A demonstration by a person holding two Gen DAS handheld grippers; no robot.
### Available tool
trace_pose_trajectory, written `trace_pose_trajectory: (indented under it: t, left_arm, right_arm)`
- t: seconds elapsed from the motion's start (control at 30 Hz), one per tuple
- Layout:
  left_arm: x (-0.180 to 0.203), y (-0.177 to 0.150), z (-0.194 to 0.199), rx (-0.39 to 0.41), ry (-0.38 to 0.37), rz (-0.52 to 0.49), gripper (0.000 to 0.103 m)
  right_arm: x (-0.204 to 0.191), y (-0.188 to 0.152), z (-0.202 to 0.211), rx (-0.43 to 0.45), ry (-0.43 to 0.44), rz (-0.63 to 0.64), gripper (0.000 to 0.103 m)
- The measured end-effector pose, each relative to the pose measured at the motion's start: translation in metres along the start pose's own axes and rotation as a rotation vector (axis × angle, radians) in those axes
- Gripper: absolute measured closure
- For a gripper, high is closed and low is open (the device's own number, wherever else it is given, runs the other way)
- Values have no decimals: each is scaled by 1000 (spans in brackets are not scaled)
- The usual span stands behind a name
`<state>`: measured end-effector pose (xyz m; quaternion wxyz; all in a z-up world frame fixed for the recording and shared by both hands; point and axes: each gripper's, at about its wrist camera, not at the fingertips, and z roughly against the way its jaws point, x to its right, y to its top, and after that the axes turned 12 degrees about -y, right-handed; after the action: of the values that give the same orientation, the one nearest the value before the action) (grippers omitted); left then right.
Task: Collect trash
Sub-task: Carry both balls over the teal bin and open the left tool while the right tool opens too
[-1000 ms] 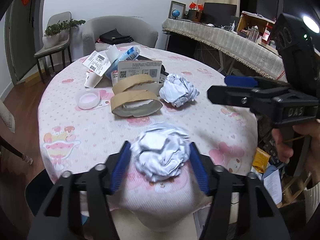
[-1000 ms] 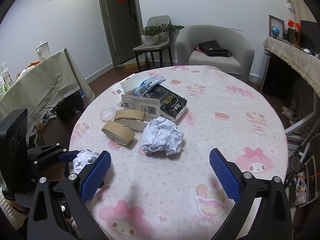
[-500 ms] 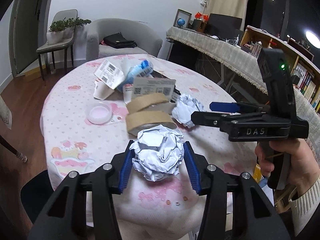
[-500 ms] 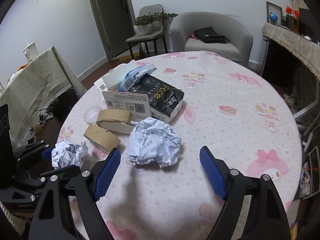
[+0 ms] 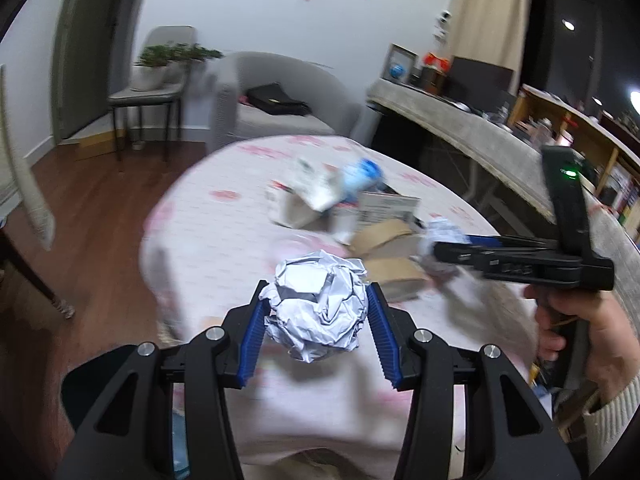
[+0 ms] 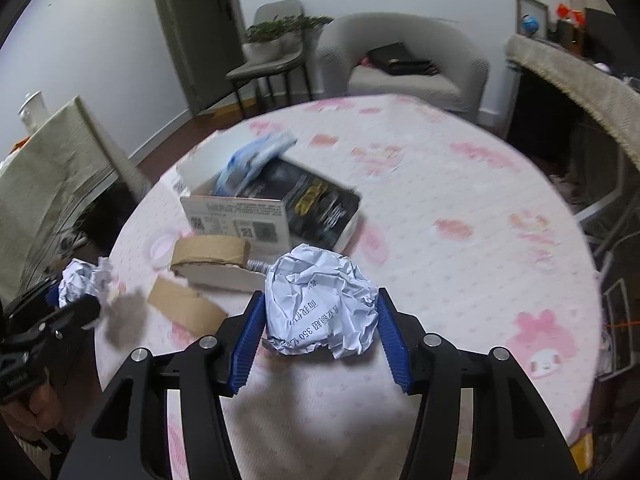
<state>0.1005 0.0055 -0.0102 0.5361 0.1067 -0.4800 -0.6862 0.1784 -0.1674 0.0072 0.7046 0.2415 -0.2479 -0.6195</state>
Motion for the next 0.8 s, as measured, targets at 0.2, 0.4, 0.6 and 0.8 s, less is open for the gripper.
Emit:
trace_pose_trajectory:
  t: [0.2,0.4,0.6,0.8]
  left_arm:
    - [-36,-5,24,10,106,46,52]
    - [-80,-23,37,-39,186,100,52]
    - [-119,-38,48,-76,246,151,51]
    - [-158,-58,50,-134,290,225,51]
  right_arm:
    - [-10,13,22,90,-62,-21,47]
    - [-34,27,31,158,35,-48,47]
    - [-99,33,33,159,150,50,47]
    - [-159,29,35,148,234,158,47]
